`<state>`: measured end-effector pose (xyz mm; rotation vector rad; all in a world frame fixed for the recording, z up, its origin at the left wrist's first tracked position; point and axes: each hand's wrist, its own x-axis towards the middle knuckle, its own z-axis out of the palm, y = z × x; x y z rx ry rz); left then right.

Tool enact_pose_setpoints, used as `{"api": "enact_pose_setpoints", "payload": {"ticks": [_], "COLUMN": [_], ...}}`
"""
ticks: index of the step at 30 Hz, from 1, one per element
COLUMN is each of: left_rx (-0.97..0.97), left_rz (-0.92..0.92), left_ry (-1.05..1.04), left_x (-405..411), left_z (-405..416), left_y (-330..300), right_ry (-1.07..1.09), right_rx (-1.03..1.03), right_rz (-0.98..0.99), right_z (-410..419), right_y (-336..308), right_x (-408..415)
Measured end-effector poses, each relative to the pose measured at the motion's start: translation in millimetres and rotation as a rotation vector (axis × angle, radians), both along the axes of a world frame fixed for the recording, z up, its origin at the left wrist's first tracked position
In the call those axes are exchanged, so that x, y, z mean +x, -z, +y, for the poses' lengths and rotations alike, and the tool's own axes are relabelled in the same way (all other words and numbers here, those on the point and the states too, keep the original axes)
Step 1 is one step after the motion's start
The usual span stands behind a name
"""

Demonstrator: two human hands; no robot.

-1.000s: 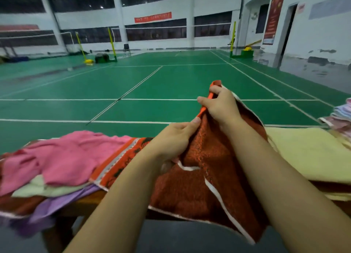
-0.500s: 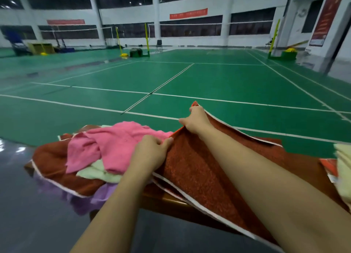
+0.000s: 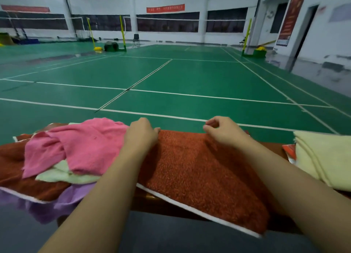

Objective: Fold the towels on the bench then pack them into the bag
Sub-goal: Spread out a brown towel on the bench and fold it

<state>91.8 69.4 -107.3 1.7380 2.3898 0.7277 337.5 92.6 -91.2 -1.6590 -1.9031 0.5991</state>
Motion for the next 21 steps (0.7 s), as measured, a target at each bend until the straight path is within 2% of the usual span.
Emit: {"api": "enact_pose_setpoints", "payload": {"ticks": [3, 5, 10, 14, 17, 19, 21], "left_rx": [-0.008, -0.017, -0.099, -0.114, -0.049, -0.003, 0.053], "left_rz": [0.033, 0.046, 0.024, -0.127, -0.289, -0.374, -0.49], "left_ry": [-0.07, -0.124, -0.116, -0.083, -0.054, -0.045, -0.045], "left_x": [6, 6, -1, -7, -11, -6, 3], "left_z": [3, 3, 7, 7, 3, -1, -4], "left_y": [13, 14, 10, 8, 2, -2, -5], "right_ry": [0.175, 0.234, 0.301, 0.249, 0.203, 0.203, 0.218], "right_rx": [-0.051, -0.064, -0.098, -0.144, -0.147, -0.116, -0.13], "right_rz": [-0.319, -0.426, -0.567, -0.516, -0.346, -0.027, 0.403], "right_z": [-21, -37, -54, -57, -60, -61, -63], "right_y": [8, 12, 22, 31, 28, 30, 33], "right_x": [48, 68, 107, 112, 114, 114, 109]}}
